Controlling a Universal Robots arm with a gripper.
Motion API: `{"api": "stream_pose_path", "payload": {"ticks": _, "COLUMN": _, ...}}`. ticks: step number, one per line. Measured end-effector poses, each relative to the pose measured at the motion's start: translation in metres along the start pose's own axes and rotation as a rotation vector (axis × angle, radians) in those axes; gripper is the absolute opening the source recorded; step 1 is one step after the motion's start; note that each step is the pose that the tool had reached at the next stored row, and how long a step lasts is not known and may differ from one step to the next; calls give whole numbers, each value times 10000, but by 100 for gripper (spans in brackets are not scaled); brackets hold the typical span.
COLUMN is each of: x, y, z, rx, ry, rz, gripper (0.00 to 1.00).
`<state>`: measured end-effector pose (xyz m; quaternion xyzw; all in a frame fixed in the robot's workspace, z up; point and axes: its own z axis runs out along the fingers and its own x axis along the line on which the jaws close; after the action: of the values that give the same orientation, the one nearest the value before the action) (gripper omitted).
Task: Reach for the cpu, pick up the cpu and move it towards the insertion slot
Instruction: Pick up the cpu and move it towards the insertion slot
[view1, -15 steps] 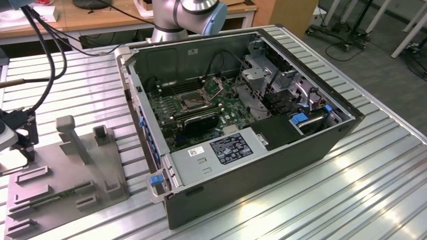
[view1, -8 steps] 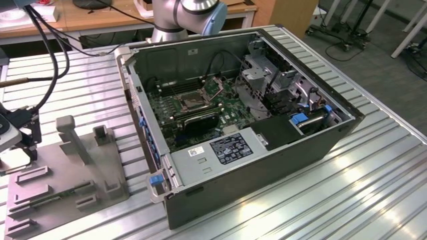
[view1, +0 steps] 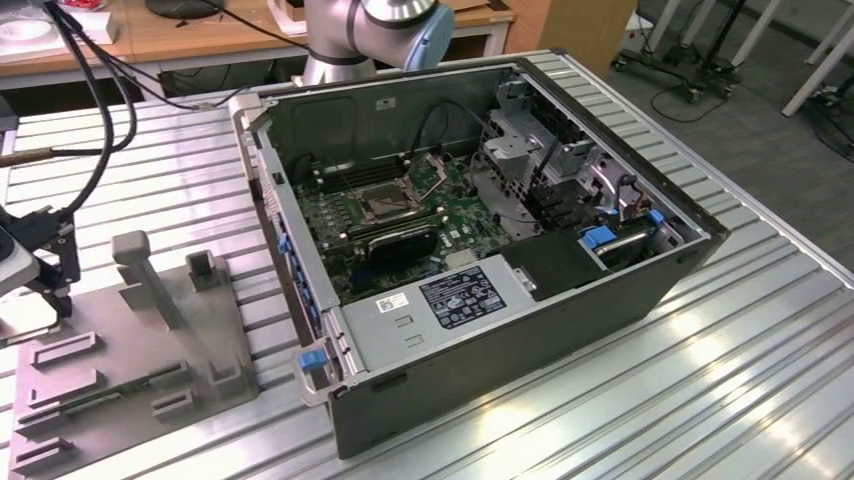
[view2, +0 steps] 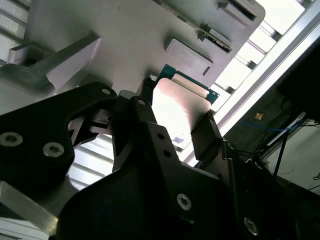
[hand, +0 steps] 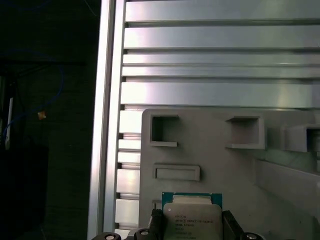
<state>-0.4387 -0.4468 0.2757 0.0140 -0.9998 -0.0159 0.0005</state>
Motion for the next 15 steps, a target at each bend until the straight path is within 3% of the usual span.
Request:
{"api": "stream_pose_path", "payload": {"ticks": 7, "x": -6, "y": 1, "z": -49, "rx": 1, "ry": 0, "rz": -2, "gripper": 54}}
{"api": "stream_pose_path", "payload": {"ticks": 15, "x": -104, "y": 0, "z": -49, "rx": 2, "ry": -1, "rz": 1, "gripper": 54}}
